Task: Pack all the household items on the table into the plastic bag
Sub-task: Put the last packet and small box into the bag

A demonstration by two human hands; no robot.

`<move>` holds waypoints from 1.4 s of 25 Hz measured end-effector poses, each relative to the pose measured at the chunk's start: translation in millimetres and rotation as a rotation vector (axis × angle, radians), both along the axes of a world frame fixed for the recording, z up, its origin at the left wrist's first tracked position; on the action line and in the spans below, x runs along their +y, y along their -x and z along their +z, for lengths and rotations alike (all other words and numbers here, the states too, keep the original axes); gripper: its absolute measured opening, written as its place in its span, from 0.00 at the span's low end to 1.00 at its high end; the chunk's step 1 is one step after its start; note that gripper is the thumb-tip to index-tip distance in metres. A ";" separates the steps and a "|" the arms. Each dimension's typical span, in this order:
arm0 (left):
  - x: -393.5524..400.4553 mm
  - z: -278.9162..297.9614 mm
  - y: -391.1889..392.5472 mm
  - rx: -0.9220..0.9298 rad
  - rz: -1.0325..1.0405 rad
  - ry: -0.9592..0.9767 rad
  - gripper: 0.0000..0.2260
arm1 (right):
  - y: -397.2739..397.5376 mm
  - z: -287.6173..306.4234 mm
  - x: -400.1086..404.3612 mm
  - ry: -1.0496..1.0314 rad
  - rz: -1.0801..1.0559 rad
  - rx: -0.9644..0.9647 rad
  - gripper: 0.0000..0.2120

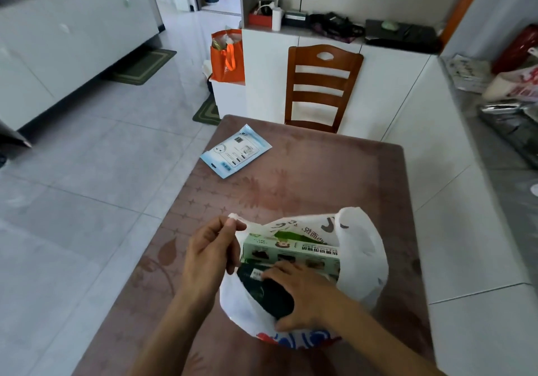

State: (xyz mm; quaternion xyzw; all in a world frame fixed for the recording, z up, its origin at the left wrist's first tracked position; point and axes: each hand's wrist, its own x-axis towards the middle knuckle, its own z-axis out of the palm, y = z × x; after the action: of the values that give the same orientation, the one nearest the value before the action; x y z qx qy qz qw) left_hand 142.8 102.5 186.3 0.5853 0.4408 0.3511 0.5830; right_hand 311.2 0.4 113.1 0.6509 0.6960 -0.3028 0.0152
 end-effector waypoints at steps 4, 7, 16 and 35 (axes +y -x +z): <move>6.9 -8.6 11.6 0.012 -0.118 -0.068 0.17 | -14.1 4.3 -7.6 0.049 0.011 0.050 0.37; 23.2 -18.7 12.8 0.121 0.001 -0.112 0.24 | -19.0 35.1 13.4 -0.150 -0.186 0.194 0.23; 129.8 -120.2 5.5 0.791 -0.112 -0.155 0.17 | -37.8 68.9 131.2 -0.377 -0.241 -0.025 0.19; 229.0 -250.4 -3.7 1.362 -0.567 -0.142 0.59 | -31.4 -171.1 390.4 0.053 0.091 -0.399 0.30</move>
State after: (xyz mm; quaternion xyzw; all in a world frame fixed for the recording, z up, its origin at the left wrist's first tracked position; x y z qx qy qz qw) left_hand 146.5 331.5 -64.2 0.8012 0.5129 -0.2261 0.2094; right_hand 342.7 390.8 -57.9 0.6654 0.6996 -0.1849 0.1834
